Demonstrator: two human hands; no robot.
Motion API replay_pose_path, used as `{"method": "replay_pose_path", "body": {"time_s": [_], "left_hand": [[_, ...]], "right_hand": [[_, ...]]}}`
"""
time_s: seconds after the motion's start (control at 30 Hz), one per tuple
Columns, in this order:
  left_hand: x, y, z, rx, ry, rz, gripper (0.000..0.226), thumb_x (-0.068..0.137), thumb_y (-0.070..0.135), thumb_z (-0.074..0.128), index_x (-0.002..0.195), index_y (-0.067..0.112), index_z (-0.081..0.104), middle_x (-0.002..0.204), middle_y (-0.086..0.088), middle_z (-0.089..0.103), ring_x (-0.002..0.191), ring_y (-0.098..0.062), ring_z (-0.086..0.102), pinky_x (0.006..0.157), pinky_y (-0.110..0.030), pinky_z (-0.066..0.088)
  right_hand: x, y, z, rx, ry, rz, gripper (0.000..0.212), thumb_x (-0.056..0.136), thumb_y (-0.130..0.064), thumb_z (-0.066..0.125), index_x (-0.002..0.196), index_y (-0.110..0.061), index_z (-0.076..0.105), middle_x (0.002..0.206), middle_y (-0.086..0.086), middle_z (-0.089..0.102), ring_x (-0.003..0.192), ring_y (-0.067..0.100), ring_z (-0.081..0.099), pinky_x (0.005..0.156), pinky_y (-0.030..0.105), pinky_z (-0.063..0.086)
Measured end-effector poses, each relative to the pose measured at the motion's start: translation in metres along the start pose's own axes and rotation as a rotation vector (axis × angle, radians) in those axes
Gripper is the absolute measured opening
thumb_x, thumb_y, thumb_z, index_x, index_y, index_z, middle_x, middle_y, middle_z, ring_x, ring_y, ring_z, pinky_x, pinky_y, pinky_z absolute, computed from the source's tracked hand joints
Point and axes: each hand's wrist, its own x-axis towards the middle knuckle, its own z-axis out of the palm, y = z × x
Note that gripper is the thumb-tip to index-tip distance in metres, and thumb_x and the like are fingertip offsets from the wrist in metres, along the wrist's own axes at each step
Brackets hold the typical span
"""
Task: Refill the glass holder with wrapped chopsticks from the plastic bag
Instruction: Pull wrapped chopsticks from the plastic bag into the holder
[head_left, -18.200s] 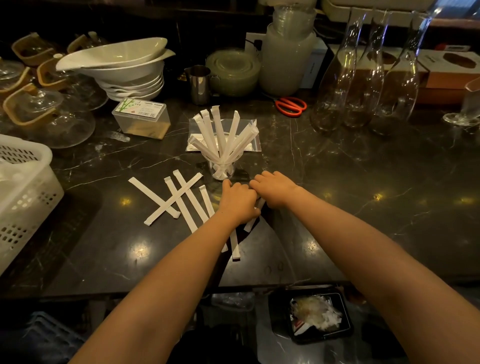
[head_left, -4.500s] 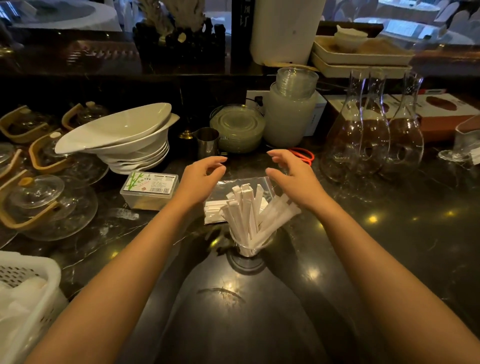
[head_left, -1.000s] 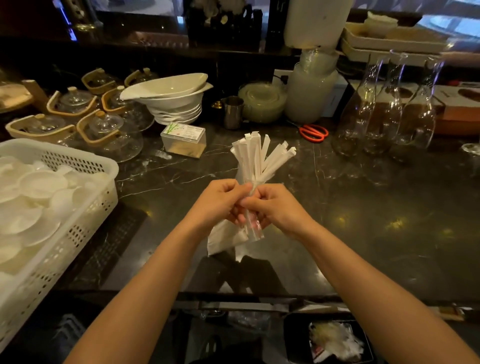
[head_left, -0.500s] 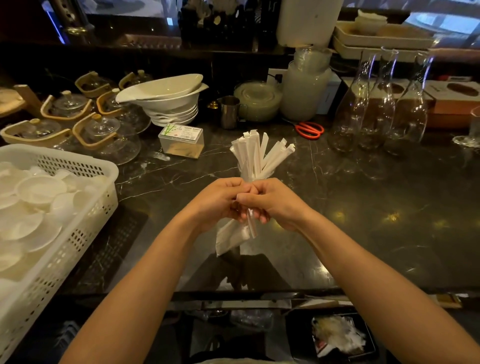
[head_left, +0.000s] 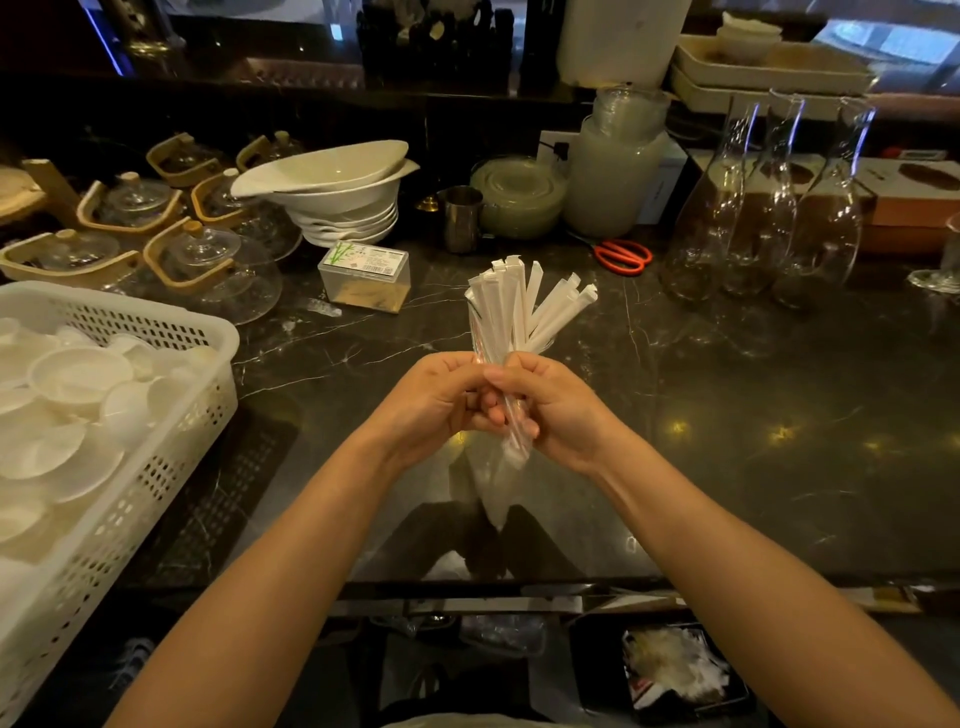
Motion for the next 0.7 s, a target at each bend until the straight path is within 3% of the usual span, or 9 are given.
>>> {"method": "replay_pose_path", "body": {"time_s": [0.1, 0.27, 0.7], "left_hand": [[0.002, -0.002, 0.004, -0.015, 0.03, 0.053, 0.043, 0.088, 0.004, 0.044, 0.052, 0.016, 0.064, 0.048, 0.0, 0.057, 0.044, -0.009, 0.057, 0.048, -0.019, 0.054], [0.006, -0.013, 0.004, 0.02, 0.119, 0.11, 0.031, 0.088, -0.002, 0.039, 0.064, 0.006, 0.056, 0.045, 0.002, 0.057, 0.04, -0.006, 0.054, 0.044, -0.018, 0.051], [0.01, -0.029, 0.007, 0.02, 0.183, 0.104, 0.029, 0.089, -0.001, 0.041, 0.062, 0.003, 0.052, 0.043, 0.003, 0.056, 0.038, -0.006, 0.053, 0.042, -0.017, 0.05]], "right_hand": [[0.005, 0.004, 0.0, 0.096, -0.013, -0.009, 0.024, 0.084, -0.011, 0.055, 0.06, -0.01, 0.051, 0.05, 0.001, 0.062, 0.039, 0.007, 0.052, 0.046, 0.018, 0.046], [0.006, 0.015, 0.003, 0.248, 0.05, -0.01, 0.021, 0.091, -0.005, 0.044, 0.07, -0.006, 0.047, 0.045, 0.0, 0.059, 0.035, 0.006, 0.054, 0.042, 0.016, 0.046], [0.009, 0.037, -0.001, 0.419, 0.174, 0.012, 0.016, 0.088, -0.009, 0.048, 0.073, -0.006, 0.053, 0.047, 0.002, 0.059, 0.037, 0.006, 0.055, 0.042, 0.015, 0.046]]}}
